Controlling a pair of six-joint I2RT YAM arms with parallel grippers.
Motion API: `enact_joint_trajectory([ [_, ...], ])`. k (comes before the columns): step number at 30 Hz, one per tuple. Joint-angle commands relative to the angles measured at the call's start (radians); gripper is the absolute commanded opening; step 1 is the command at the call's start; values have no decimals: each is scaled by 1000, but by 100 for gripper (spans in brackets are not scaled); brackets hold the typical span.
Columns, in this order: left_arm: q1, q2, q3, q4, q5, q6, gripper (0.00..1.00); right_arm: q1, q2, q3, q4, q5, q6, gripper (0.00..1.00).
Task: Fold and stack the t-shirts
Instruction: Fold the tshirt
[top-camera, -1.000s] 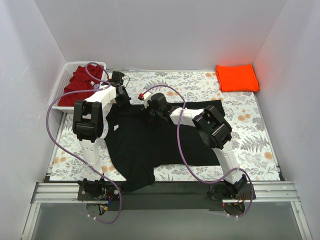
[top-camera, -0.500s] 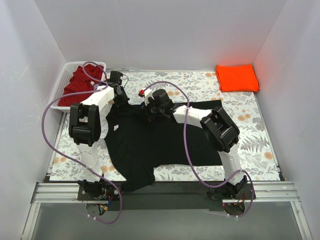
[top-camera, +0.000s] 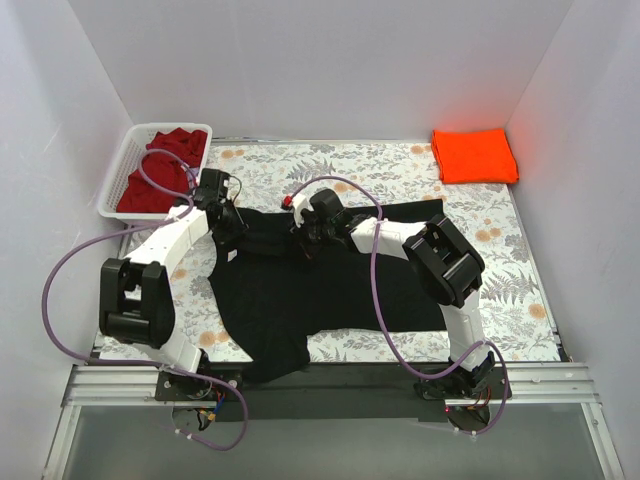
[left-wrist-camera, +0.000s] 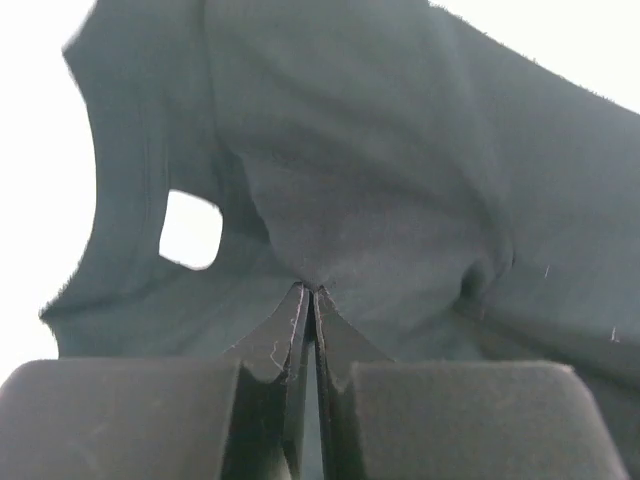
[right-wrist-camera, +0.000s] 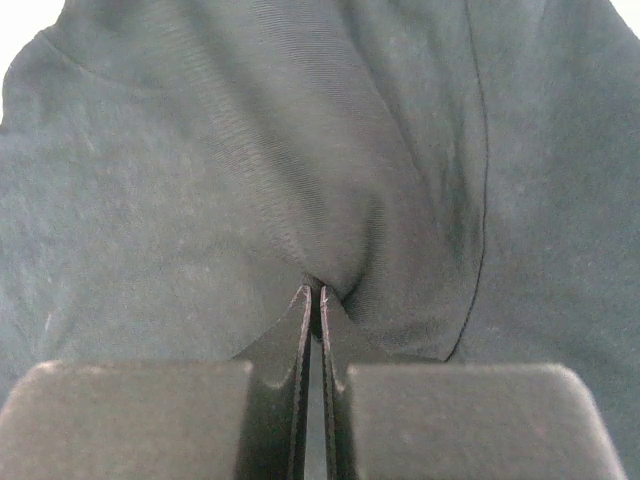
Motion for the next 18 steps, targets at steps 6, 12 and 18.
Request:
enact_joint_trajectory([
  [6, 3, -166, -178, 0, 70, -46, 0, -10, -43, -7, -36, -48, -65, 5],
  [12, 3, -143, -230, 35, 108, -92, 0, -15, -35, 25, -108, -68, -115, 6],
  [18, 3, -167, -222, 26, 102, -115, 0, -29, -44, 45, -171, -68, -166, 6],
])
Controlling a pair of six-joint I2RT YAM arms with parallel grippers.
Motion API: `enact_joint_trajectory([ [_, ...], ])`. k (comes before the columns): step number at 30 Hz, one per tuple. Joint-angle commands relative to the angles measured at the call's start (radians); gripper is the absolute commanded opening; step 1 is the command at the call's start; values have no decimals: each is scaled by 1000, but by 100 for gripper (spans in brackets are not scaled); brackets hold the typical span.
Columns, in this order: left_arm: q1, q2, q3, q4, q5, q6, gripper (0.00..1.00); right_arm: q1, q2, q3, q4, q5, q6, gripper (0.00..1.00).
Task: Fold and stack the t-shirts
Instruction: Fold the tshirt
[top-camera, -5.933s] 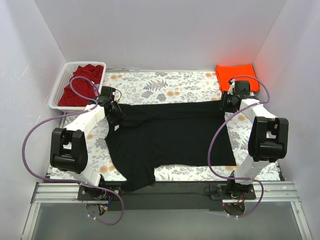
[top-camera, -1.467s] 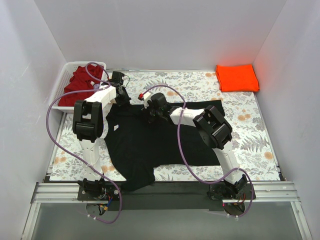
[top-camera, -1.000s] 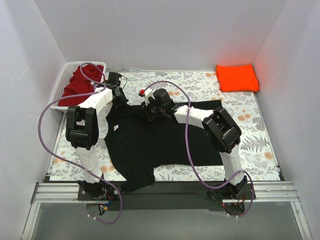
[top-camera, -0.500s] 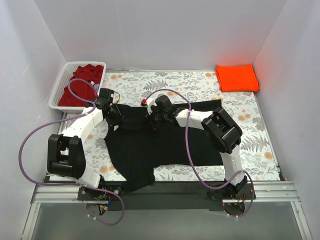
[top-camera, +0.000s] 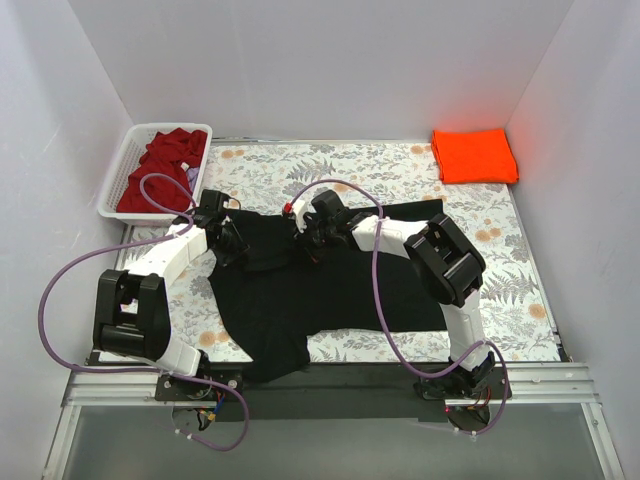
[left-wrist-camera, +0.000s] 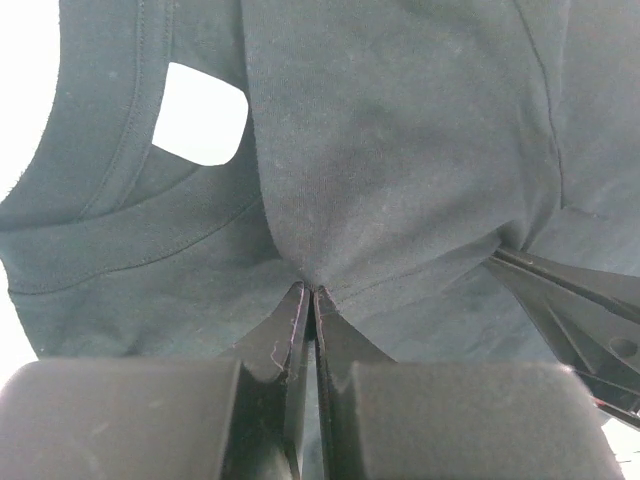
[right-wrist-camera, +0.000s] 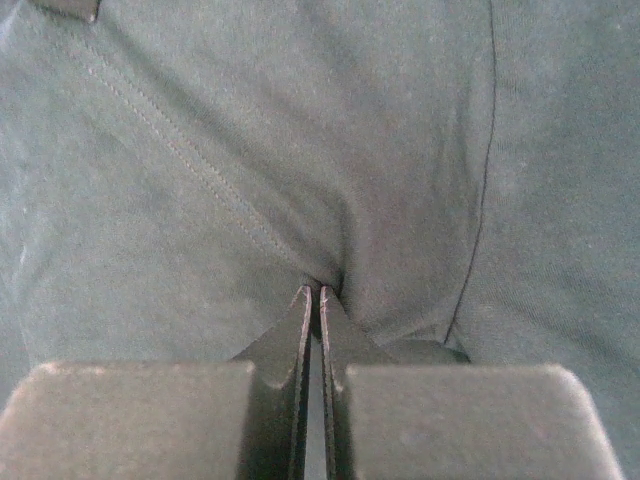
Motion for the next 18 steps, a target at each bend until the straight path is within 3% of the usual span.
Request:
enact_joint_trajectory([
  [1, 3, -47, 13, -2, -4, -23, 0, -15, -44, 53, -68, -30, -58, 6],
  [12, 1, -88, -61, 3, 3, -55, 0, -25, -28, 142, -232, -35, -164, 9],
  [18, -10, -133, -116, 21, -10, -92, 0, -25, 5, 185, -277, -46, -179, 17],
])
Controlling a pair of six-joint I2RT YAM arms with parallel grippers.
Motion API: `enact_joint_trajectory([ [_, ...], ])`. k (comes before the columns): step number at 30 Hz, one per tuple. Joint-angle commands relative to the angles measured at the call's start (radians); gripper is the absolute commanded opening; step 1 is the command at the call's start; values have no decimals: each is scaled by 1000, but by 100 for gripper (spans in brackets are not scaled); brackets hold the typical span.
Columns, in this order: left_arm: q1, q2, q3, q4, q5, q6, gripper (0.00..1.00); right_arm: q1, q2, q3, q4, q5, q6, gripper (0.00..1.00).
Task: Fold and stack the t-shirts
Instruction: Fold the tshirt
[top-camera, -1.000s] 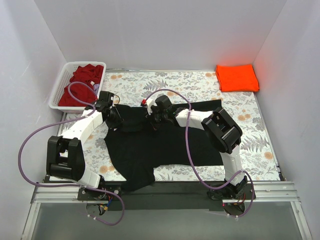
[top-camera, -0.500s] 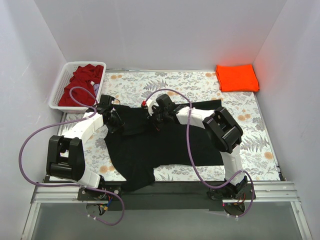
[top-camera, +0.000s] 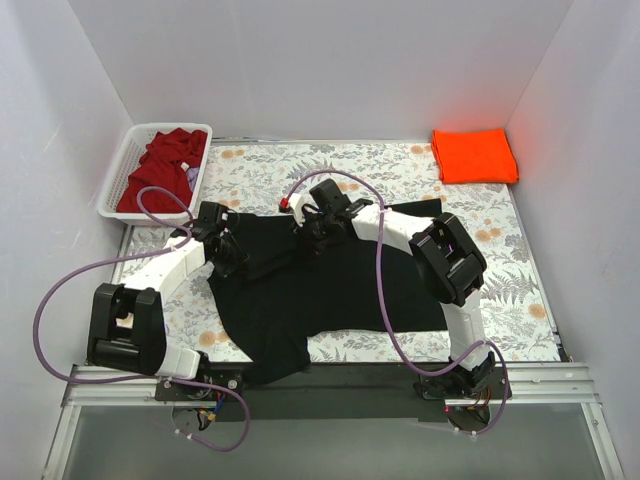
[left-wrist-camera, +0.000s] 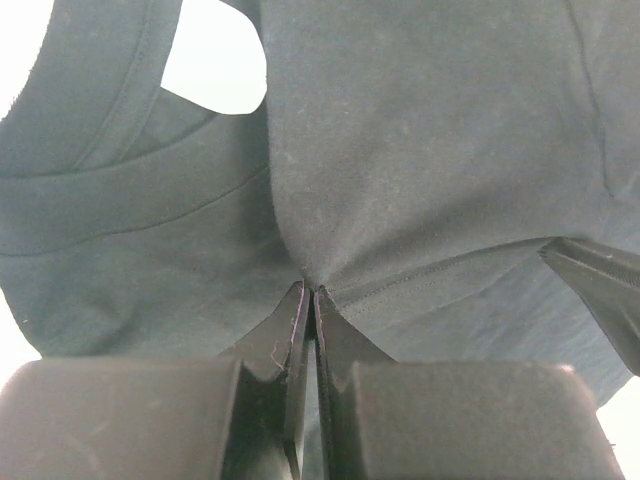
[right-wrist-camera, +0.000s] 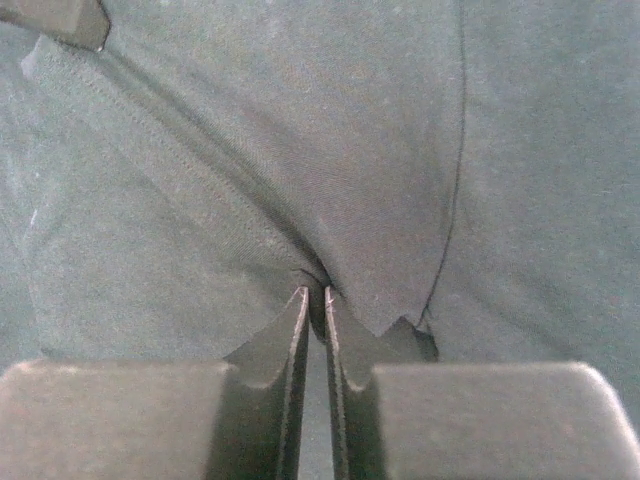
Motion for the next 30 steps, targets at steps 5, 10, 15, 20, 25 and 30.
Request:
enact_joint_trajectory([
  [5, -16, -83, -55, 18, 1, -59, 0, -7, 15, 59, -60, -10, -31, 22],
  [10, -29, -103, -16, 0, -31, -65, 0, -7, 37, 80, -68, -7, -28, 22],
  [15, -44, -140, 16, -40, -54, -74, 0, -9, 15, 77, -89, 8, -38, 23],
  [20, -102, -134, -64, -17, -77, -126, 0, -10, -14, 65, -120, 28, -55, 36],
  [25, -119, -167, -124, 38, -117, -179, 2, -42, -95, 24, -123, 109, -26, 48],
  [30, -119, -197, -118, 35, -178, -192, 12, -111, -167, -16, -122, 110, 15, 53],
])
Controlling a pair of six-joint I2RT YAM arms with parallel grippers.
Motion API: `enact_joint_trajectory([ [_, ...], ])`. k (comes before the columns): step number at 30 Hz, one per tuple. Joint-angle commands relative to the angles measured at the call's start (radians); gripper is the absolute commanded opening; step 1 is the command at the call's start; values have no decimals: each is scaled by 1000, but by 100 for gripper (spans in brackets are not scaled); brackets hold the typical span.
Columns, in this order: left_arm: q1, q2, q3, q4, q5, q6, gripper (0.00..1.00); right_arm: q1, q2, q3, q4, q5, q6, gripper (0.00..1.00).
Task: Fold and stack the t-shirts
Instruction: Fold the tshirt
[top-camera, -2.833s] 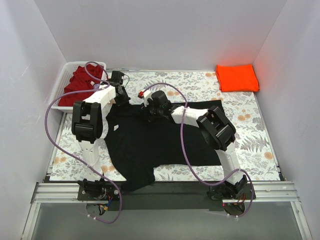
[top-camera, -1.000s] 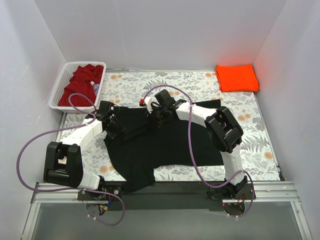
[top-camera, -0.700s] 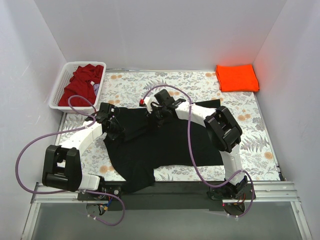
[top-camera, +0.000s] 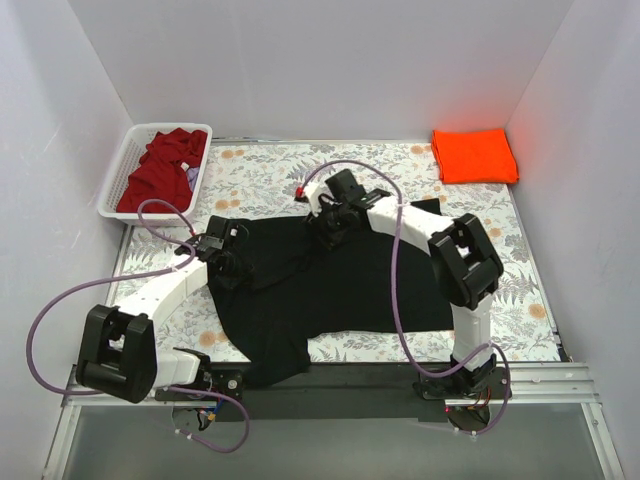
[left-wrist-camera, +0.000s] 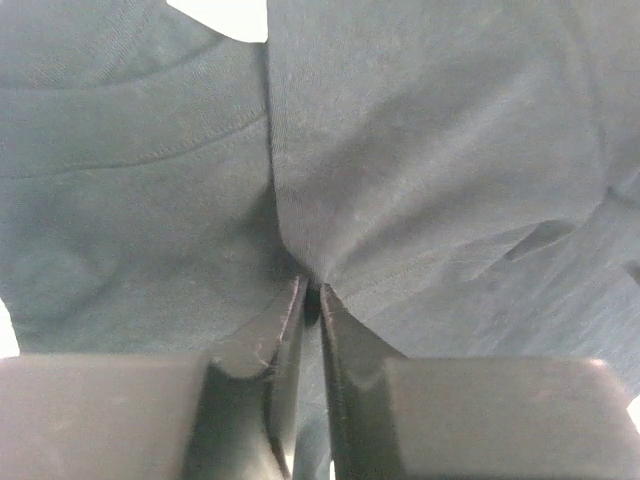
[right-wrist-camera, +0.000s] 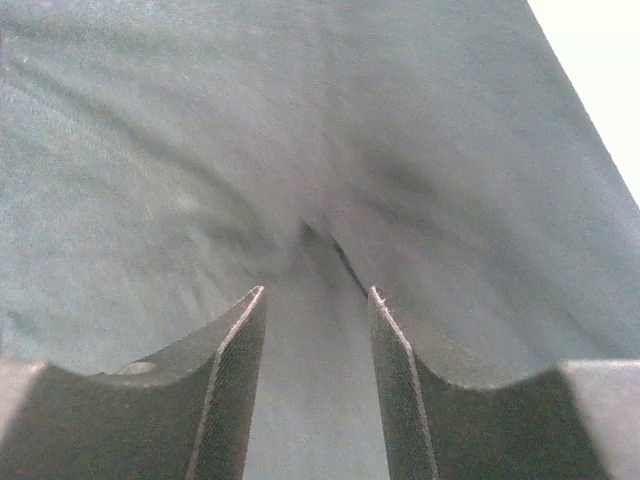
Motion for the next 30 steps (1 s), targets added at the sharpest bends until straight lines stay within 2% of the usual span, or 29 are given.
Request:
enact_joint_trajectory([
  [1, -4, -74, 13, 18, -81, -29, 15, -75, -119, -28, 5, 7, 44, 53],
  [4, 10, -100, 39, 25, -153, -13, 22, -136, -178, -65, 6, 18, 70, 56],
  [7, 53, -111, 56, 62, -220, 26, 45, -223, -222, -108, 16, 30, 119, 56],
  [8, 86, -105, 64, 82, -224, 42, 55, -248, -236, -120, 31, 32, 138, 56],
  [11, 152, -62, 81, 169, -235, 85, 59, -355, -262, -172, 86, 21, 213, 56],
  [13, 174, -21, 105, 237, -226, 111, 59, -435, -273, -215, 126, 9, 279, 56],
  [16, 214, 108, 174, 335, -226, 158, 54, -544, -273, -257, 201, -12, 371, 55],
  [18, 223, 201, 213, 343, -233, 161, 53, -591, -267, -269, 252, -34, 405, 54],
  [25, 238, 398, 335, 363, -212, 178, 41, -651, -209, -312, 367, -49, 488, 51],
  [27, 238, 446, 357, 364, -224, 185, 36, -661, -180, -314, 381, -46, 495, 51],
  [29, 240, 481, 377, 364, -239, 190, 24, -665, -158, -317, 399, -34, 505, 50],
  [30, 240, 492, 381, 364, -249, 193, 21, -670, -152, -327, 407, -27, 515, 50],
])
